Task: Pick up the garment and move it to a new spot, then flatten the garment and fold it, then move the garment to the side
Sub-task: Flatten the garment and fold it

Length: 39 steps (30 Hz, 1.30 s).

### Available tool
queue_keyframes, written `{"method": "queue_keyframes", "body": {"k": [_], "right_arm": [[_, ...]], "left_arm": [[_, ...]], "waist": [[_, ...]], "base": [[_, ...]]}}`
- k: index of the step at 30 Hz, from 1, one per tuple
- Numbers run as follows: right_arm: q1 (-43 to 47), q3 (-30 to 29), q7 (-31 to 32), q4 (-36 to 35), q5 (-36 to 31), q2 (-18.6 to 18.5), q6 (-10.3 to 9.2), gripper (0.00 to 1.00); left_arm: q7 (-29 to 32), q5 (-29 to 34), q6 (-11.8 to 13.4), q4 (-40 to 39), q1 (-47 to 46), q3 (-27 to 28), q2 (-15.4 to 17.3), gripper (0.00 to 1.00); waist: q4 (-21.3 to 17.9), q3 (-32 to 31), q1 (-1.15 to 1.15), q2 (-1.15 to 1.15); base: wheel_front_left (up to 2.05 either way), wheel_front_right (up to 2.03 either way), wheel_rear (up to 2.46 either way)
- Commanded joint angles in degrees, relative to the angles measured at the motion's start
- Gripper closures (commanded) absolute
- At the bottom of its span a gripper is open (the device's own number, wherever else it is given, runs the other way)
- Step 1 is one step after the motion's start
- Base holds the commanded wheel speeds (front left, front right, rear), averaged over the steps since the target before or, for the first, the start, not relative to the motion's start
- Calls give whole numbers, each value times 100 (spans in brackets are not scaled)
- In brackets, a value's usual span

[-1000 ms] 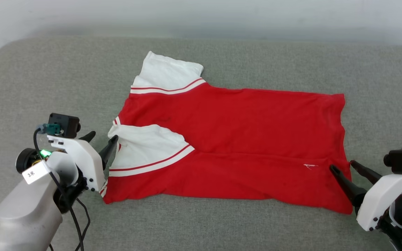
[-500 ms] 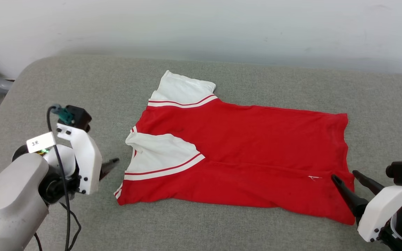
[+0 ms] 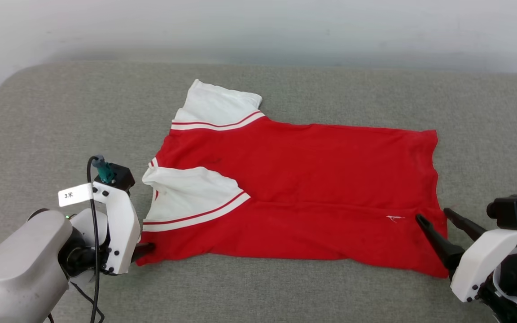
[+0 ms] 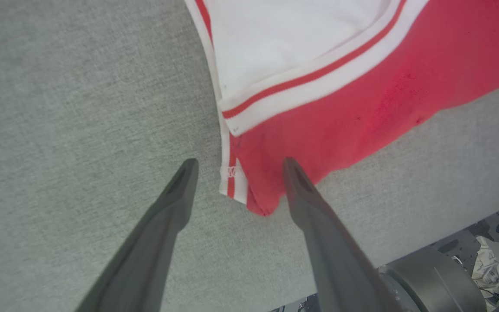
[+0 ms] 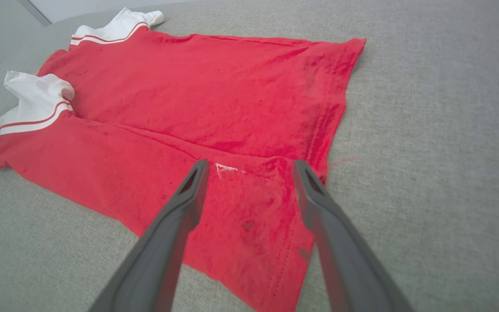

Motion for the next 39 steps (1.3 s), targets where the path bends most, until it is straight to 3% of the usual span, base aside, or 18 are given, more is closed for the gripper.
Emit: {"method": "queue_keyframes", "body": {"k": [1, 11, 13, 23, 32, 39], "right_arm": [[-115, 11, -12, -7, -53, 37, -5, 0], [-283, 56, -47, 19, -42, 15, -5, 0], [-323, -1, -46, -2, -27, -12, -5, 0], [-507, -286, 525, -351, -33, -397, -5, 0], [-478, -130, 2520, -722, 313, -1112, -5, 0], [-511, 33, 3607, -686, 418, -1144, -5, 0]], "left_arm": [[-23, 38, 14, 79, 63, -30, -33, 0], [9, -41, -3, 650, 325, -288, -318, 0], [-89, -59, -10, 686, 329, -306, -365, 98], [-549, 57, -22, 354, -39, -315, -71, 100], [-801, 144, 1, -320, -117, -298, 157, 100], [-831, 182, 102, -626, -100, -305, 157, 100]], "waist": [[-79, 98, 0, 0], [-239, 302, 0, 0], [-239, 290, 0, 0], [-110, -8, 0, 0], [46, -168, 0, 0], [123, -130, 0, 0]], "base": [[0, 0, 0], [0, 0, 0], [0, 0, 0], [0, 0, 0], [0, 0, 0], [0, 0, 0]]}}
